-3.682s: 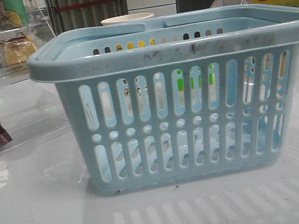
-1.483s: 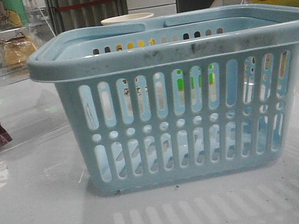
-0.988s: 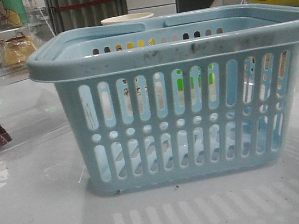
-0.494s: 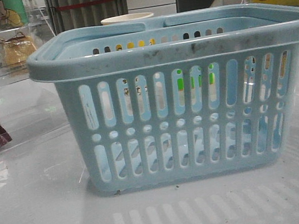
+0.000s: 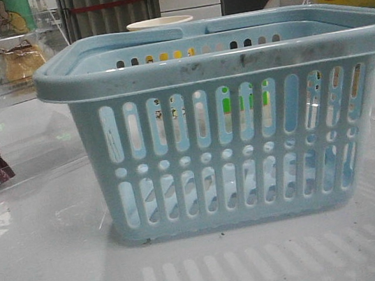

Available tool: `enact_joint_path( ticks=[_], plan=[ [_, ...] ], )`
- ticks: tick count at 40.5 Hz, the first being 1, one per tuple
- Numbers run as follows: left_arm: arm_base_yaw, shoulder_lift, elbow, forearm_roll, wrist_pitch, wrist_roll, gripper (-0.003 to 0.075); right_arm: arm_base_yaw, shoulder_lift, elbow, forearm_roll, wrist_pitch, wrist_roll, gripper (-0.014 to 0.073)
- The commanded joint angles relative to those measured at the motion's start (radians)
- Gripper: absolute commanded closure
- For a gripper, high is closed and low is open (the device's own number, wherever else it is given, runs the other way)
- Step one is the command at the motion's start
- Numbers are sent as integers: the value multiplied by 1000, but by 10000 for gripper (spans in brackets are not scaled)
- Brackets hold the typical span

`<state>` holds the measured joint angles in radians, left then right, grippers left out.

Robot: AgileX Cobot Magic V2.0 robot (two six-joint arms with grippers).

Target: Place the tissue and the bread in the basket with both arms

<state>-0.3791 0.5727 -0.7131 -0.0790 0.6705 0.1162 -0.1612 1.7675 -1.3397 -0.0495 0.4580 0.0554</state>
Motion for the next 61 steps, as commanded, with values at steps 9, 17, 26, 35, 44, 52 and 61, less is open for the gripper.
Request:
enact_joint_path(
  ticks=[9,17,26,35,44,52,61],
  plan=[
    [-7,8,-28,-11,-85,-9,142,-7,31,-47,-51,-212,0,67],
    [-7,8,-28,-11,-85,-9,142,-7,41,-47,-51,-227,0,279],
    [-7,8,-28,-11,-85,-9,142,-4,-8,-47,-50,-222,0,383],
    [-7,8,-28,-11,-85,-9,142,5,-155,-47,-45,-159,0,383],
    [-7,8,-28,-11,-85,-9,142,91,-339,-47,12,-4,0,383],
    [-7,8,-28,-11,-85,-9,142,261,-426,-47,99,58,0,383],
    [-7,8,-28,-11,-85,-9,142,472,-391,-43,119,61,0,383]
  ],
)
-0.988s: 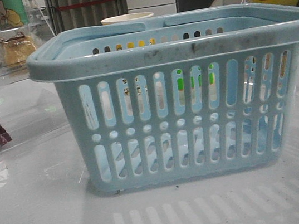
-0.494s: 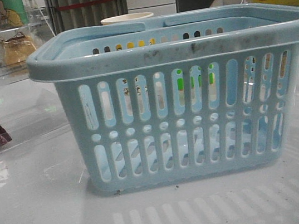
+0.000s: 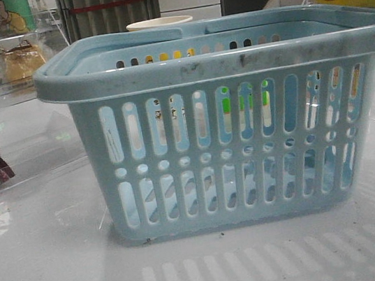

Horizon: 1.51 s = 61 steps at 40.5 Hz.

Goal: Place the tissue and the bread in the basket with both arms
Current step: 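Carry the tissue pack over the blue basket and open the right gripper, then move the left gripper toward the packaged bread on the acrylic shelf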

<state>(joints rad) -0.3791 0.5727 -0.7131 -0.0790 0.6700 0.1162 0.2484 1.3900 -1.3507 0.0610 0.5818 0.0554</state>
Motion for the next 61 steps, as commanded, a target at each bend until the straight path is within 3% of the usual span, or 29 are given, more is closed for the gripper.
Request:
enact_joint_path(
  ticks=[1,11,20,22,32,39,61],
  plan=[
    [-7,8,-28,-11,-84,-9,142,84,-3,-32,9,-64,0,383],
    [-7,8,-28,-11,-84,-9,142,182,113,-32,34,-24,0,361],
    [-7,8,-28,-11,-84,-9,142,186,173,-32,57,12,0,84],
    [-7,8,-28,-11,-84,-9,142,186,169,-33,57,12,0,55],
    [-7,8,-28,-11,-84,-9,142,193,52,-16,55,48,-83,53],
    [-7,8,-28,-11,-84,-9,142,223,-121,90,55,41,-188,53],
    [-7,8,-28,-11,-84,-9,142,225,-707,499,53,65,-198,53]
  ],
)
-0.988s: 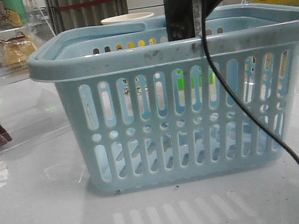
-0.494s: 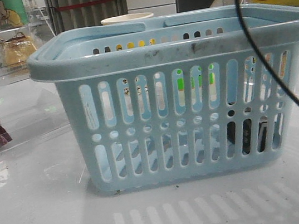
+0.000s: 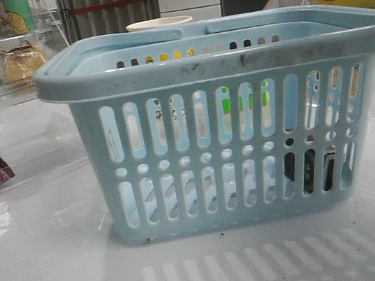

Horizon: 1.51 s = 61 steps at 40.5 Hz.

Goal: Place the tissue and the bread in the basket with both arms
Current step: 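Move the left gripper toward the packaged bread on the acrylic shelf, then close the left gripper on the packaged bread and lift it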

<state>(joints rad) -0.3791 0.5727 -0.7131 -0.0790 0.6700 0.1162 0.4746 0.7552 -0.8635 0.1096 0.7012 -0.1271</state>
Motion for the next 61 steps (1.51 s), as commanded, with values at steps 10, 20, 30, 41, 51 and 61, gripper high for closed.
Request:
enact_joint_path(
  ticks=[10,20,30,41,51,61],
  plan=[
    [-7,8,-28,-13,-84,-9,142,-1,-192,90,4,-45,-15,53],
    [-7,8,-28,-14,-111,-9,142,-1,-192,90,4,-40,-15,53],
    [-7,83,-28,-15,-180,-9,142,-1,-192,90,5,-40,-15,53],
    [12,416,-160,59,-212,-9,135,-1,-192,90,5,-39,-15,53],
    [120,785,-420,24,-194,-11,55,-1,-192,90,5,-39,-15,53],
    [211,1078,-707,15,-181,-11,56,-1,-192,90,5,-39,-15,53]
  ],
)
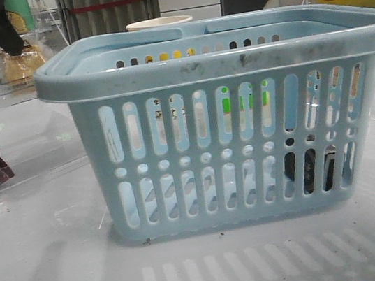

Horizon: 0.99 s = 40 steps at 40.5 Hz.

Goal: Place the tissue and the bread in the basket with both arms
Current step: 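Close the left gripper on the packaged bread and lift it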

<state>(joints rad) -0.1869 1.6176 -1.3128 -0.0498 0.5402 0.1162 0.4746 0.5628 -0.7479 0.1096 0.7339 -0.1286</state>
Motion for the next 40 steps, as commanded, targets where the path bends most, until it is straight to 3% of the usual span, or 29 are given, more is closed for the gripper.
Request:
enact_joint_path(
  ticks=[1,11,24,40],
  plan=[
    [28,53,-137,-14,-52,-11,58,-1,1,-26,5,-72,-14,53],
    [95,237,-331,-32,-91,-11,82,-1,1,-26,5,-72,-14,53],
    [92,352,-414,-82,-224,-11,162,-1,1,-26,5,-71,-14,53],
    [92,361,-416,-82,-264,-11,392,-1,1,-26,5,-71,-14,53]
  ],
)
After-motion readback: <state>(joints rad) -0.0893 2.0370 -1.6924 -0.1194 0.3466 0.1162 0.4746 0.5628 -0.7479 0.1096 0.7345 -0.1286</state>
